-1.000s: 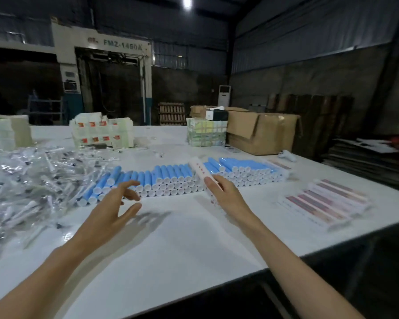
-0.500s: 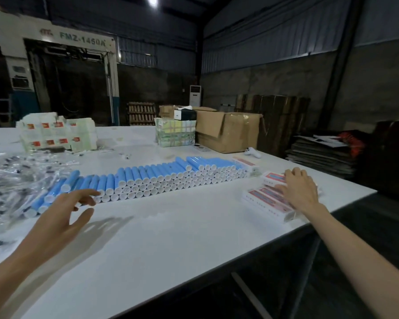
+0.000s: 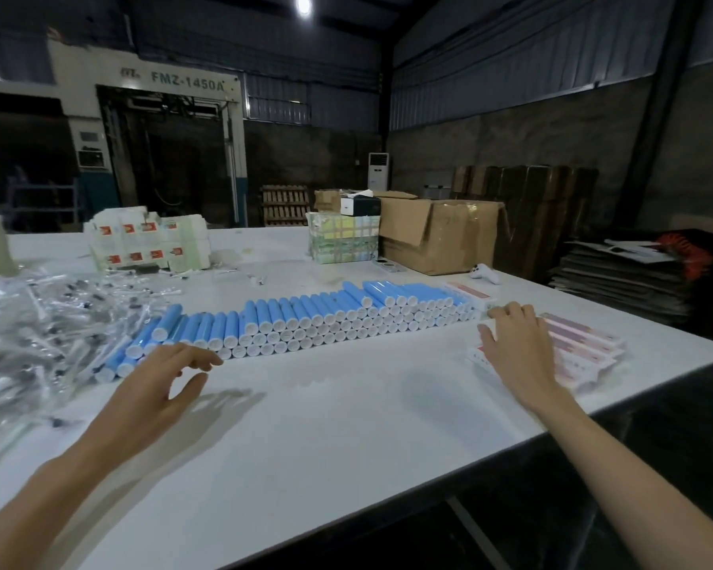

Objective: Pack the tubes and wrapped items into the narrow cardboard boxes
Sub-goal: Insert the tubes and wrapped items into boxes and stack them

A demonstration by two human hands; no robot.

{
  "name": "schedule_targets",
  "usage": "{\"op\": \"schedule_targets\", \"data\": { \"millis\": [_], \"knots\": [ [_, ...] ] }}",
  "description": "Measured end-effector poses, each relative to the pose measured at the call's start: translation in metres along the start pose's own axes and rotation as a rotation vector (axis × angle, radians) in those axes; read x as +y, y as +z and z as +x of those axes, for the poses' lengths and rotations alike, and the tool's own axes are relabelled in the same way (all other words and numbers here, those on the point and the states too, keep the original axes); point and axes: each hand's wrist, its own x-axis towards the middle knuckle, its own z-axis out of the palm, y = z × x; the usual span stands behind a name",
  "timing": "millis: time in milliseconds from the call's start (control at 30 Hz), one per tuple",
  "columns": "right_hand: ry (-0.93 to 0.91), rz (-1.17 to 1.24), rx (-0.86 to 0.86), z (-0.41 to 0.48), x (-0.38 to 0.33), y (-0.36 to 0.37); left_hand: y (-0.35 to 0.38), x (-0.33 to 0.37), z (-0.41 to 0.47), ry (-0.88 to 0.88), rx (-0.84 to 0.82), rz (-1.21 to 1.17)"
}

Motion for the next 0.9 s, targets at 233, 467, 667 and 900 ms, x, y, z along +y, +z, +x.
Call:
{"op": "schedule_targets", "data": {
  "millis": [233,467,667,900],
  "knots": [
    [-0.175,1.000,-0.218,-0.037,-0.212,0.003,-0.004,0.005,-0.002,-0.192,0.015,0.071],
    [-0.030,1.457,-0.586,-0.066,-0.361,0.018,-0.018,0.001,-0.003,-0.389,0.085,0.143],
    [-0.026,1.465,-0.731,-0.081,-0.379,0.059,-0.048,0.008,-0.012,-0.419,0.026,0.213],
    [-0.084,1.527,-0.779,-0.082,-0.381,0.069,-0.128,0.002,-0.068,-0.679,0.101,0.790]
  ]
}}
